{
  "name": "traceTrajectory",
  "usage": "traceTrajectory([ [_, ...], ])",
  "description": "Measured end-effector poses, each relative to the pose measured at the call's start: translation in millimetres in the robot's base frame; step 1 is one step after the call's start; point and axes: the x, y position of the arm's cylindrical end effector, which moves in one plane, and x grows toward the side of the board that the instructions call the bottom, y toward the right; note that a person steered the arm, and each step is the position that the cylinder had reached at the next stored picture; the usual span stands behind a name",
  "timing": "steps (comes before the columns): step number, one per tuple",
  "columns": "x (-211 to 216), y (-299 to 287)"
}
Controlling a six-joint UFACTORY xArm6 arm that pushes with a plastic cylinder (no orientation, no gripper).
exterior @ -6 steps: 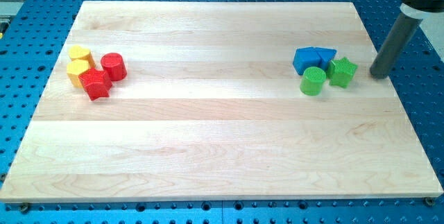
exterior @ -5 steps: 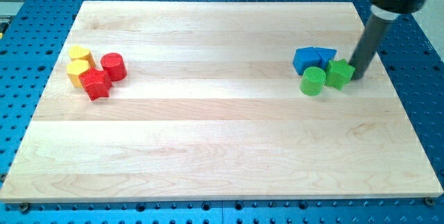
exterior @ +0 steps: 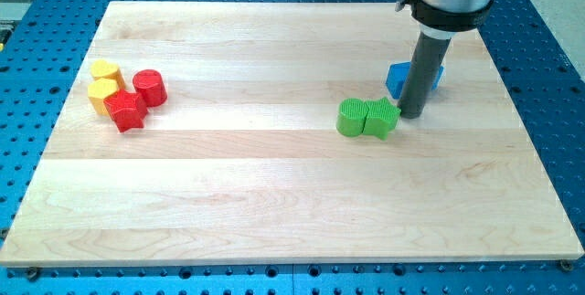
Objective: Move the green star to the bottom center of the board
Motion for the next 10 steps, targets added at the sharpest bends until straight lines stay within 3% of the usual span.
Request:
traceTrajectory([
  [1, 21.1, -62.5],
  [2, 76.9, -98.4],
  [3, 84.7, -97.1],
  [4, 31.8, -100.3],
  [5, 95.2, -136.2],
  [6, 130.0, -127.0],
  [7, 107.8, -103.3],
  [8, 187.2, -89.8],
  [9, 180.6, -121.1],
  [10, 144.9, -139.8],
])
